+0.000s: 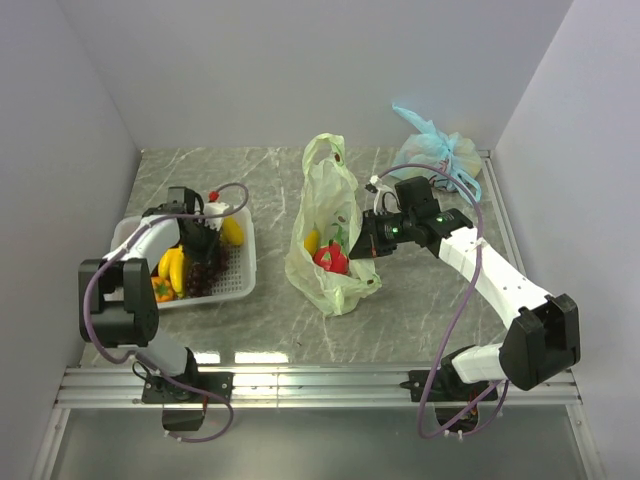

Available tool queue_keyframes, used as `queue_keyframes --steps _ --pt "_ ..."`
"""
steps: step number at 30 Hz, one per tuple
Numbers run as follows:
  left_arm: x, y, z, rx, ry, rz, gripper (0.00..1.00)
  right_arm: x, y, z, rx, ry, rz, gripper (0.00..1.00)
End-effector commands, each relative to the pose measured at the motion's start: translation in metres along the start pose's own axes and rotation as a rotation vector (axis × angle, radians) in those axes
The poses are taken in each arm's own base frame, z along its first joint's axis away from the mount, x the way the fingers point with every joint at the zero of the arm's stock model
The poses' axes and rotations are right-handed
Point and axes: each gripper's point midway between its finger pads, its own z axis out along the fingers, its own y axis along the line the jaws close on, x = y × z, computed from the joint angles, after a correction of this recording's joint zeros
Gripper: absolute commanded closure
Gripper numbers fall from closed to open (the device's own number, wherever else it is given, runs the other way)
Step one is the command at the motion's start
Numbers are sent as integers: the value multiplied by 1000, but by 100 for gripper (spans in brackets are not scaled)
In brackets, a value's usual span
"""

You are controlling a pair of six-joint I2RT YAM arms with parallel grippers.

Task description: Place the fake fruits into the plastic bag and tie a complex knot

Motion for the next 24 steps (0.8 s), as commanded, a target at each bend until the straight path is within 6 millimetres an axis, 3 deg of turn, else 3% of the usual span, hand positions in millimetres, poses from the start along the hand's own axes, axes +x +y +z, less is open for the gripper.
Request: queue_keyframes --steps 1,7,9,11,13,17,18,22,24 --pt "-20 -38 -49 130 -79 -67 100 -13 9 -5 -15 -29 -41 100" --pt "-66 -51 -130 117 -283 3 100 -14 11 -4 -24 -31 -38 100" --pt "-77 -64 -150 174 -336 29 100 -16 12 -4 -28 -36 -33 100" --pt "-102 -72 -181 198 -436 51 100 -17 13 -4 -33 -38 -29 100" --pt "-130 -98 -216 292 -549 113 100 -19 14 -3 -39 -42 -29 100" --pt "-179 -134 -267 415 -730 180 100 -22 17 -2 -48 -45 -24 100" --pt "-190 -151 -282 460 -766 199 100 -22 17 -3 -48 -46 -23 100" --pt "-230 -193 -307 575 -875 269 100 -24 20 -5 -51 -49 -26 100" --pt "-239 -215 -313 643 -895 283 100 -25 21 -7 -53 -52 -24 100"
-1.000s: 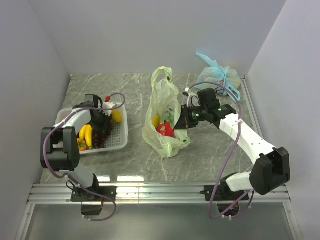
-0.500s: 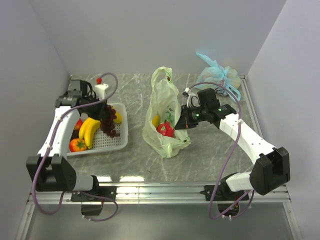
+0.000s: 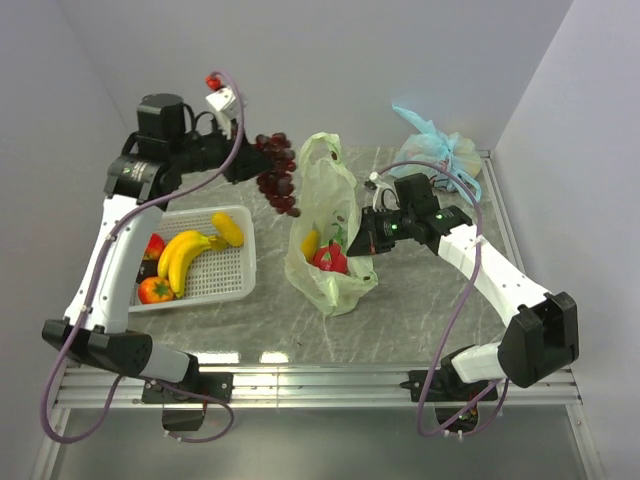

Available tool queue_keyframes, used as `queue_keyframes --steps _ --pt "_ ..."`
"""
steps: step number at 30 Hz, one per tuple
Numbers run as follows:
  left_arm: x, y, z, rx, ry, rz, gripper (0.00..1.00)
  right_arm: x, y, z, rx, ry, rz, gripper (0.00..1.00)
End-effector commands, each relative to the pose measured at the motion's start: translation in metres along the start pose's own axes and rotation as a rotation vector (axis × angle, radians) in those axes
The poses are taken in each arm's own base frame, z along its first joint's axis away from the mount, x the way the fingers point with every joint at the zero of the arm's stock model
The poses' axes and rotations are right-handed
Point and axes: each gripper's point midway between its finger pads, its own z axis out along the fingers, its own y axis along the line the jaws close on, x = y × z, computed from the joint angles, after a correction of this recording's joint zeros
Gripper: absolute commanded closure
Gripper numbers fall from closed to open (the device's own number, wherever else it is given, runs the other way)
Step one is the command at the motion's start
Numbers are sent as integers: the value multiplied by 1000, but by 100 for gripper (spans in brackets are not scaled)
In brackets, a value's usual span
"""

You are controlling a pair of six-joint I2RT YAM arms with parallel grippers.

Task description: Place the fake fruits into the plastic bag and tie a complex knot

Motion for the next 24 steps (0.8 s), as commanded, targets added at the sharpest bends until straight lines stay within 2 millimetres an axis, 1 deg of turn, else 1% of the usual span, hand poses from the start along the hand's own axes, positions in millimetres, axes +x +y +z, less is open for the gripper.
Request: queue_keyframes --steps 1,2,3,5,6,7,8,9,11,12,14,15,16,17,18,19,20,21,22,23,24 --pt "-39 -33 25 152 -109 -12 100 -18 17 -7 -39 -46 -40 100" --pt "-44 -36 33 165 -131 7 100 -19 19 -8 -42 -47 -38 100" --pt "-39 -42 46 193 -112 -9 100 -19 20 -8 -44 -47 -36 100" --pt "-35 -43 62 197 -116 -1 100 -18 21 -10 -47 -46 -36 100" --pt "-22 -45 74 211 -94 -19 100 -19 21 -10 -47 -49 -38 100" --pt "-15 -44 80 210 -87 -23 100 -19 21 -11 -44 -49 -36 100" --pt "-13 -40 86 196 -99 -5 100 -19 21 -11 -43 -48 -38 100" --pt "4 -37 95 197 -71 -20 100 -18 19 -12 -38 -45 -29 100" --pt "18 -33 104 194 -60 -13 100 -16 19 -12 -59 -33 -3 100" --pt "30 -30 112 181 -50 4 100 -14 18 -11 -65 -26 14 100" --pt "38 -25 119 175 -57 33 100 -12 17 -10 -87 -13 49 100" --pt "50 -21 124 165 -47 24 100 -12 16 -9 -94 -11 58 100" --pt "47 -17 131 166 -72 43 100 -14 14 -10 -92 -16 65 100" --pt "49 -15 134 171 -73 46 100 -15 14 -9 -92 -15 70 100" --pt "54 -13 142 170 -66 45 100 -17 14 -9 -96 -16 70 100" --pt "53 -11 146 172 -73 46 99 -19 14 -10 -96 -21 74 100" --pt "55 -11 148 182 -66 40 96 -19 13 -9 -95 -19 79 100" --pt "54 -12 153 196 -56 54 90 -21 13 -10 -97 -23 81 100" --pt "56 -14 154 211 -39 57 69 -21 13 -10 -95 -21 85 100" --pt "62 -20 152 238 0 58 59 -22 13 -10 -97 -23 88 100" --pt "62 -22 148 239 13 48 50 -22 12 -10 -96 -23 93 100"
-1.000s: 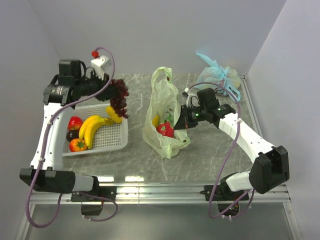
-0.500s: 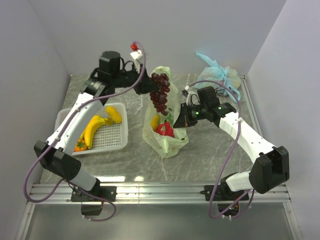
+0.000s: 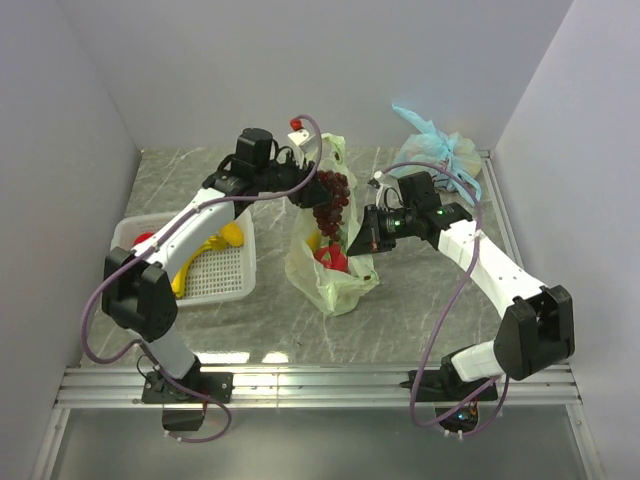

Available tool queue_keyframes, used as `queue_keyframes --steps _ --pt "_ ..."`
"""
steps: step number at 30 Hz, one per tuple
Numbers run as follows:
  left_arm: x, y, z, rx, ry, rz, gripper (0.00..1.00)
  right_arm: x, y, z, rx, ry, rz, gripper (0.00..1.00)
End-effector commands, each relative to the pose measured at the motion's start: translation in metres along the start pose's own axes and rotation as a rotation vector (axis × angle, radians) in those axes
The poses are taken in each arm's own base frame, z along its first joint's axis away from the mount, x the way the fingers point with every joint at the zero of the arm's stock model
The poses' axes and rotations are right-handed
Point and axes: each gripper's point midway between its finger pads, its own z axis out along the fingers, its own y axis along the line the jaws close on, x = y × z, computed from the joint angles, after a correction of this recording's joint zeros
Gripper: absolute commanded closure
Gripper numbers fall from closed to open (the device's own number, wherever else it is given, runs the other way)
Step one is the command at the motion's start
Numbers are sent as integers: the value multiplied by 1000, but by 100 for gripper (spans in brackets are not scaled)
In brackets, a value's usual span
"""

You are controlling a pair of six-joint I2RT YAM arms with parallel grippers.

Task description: Place the fake fruits into the plastic bag and tie a complex knot

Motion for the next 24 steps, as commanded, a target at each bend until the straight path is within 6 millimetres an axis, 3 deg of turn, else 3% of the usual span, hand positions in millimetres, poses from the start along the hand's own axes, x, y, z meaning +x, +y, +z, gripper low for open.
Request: queue_keyframes --steps 1,2,5,7,8,9,11,14,15,18,22,23,24 --pt "-35 -23 -11 54 -50 137 37 -19 14 -9 -32 -49 -27 100" --pt "-34 -25 -21 26 -40 136 32 -17 13 -8 -28 -48 -26 100" --pt "-23 -36 -45 24 12 152 27 -16 9 -8 -11 -53 -22 100" --pt "-29 -45 -73 3 -21 150 24 -15 4 -8 4 -55 -17 100" --pt "-24 -35 -89 -34 -30 82 23 -15 4 -8 7 -56 -20 100" --pt "-31 -40 -110 -61 -65 70 23 -16 4 -9 10 -57 -20 100" --pt "-24 -30 -136 -114 -65 18 24 -17 6 -10 10 -62 -32 100" --pt "13 21 -199 -365 17 -23 25 -17 7 -10 13 -63 -40 100" --pt "26 28 -213 -408 53 -32 25 -17 5 -9 16 -61 -35 100" --pt "92 64 -268 -611 256 -136 25 -16 5 -6 22 -54 -45 100" --pt "151 97 -305 -771 445 -170 23 -16 4 -1 21 -41 -43 100" --pt "173 101 -306 -774 506 -202 23 -17 5 -1 20 -43 -45 100" --pt "180 105 -308 -784 529 -203 23 -18 4 -1 21 -43 -40 100"
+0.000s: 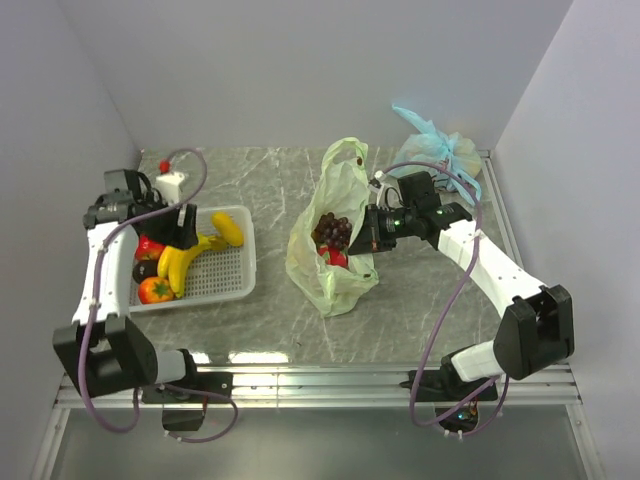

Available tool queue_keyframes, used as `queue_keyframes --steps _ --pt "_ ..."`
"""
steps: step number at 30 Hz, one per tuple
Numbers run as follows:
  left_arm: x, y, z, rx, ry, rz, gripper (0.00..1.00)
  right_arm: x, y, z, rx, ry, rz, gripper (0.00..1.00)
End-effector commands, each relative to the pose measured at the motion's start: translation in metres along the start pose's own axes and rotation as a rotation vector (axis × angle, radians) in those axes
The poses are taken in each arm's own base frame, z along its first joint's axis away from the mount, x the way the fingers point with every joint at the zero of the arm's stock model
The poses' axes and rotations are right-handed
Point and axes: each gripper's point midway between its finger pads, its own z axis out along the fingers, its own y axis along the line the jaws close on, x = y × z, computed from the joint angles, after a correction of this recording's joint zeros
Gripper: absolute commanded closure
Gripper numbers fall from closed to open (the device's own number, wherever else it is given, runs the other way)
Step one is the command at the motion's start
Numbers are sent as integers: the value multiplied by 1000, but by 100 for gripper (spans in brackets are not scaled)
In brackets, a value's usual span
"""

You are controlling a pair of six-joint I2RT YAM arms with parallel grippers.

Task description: Place the fake fruits into the plastic bag and tie a complex knot

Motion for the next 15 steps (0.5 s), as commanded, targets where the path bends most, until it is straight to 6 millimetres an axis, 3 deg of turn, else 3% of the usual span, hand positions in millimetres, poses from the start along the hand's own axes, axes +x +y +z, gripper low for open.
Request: queue_keyframes --steps 1,2,8,12,15 --pt "56 32 9 -134 220 79 22 -17 9 -2 -8 -36 -52 100" --pt "70 38 17 -146 260 79 22 -17 9 -2 -7 -36 -50 100" --pt "94 73 42 -245 373 111 20 -14 7 -3 3 -28 -60 100" --pt "106 82 59 -235 414 133 20 -13 7 -2 1 -26 -58 100" --pt "112 78 73 -175 429 133 20 -13 5 -2 6 -24 -62 100"
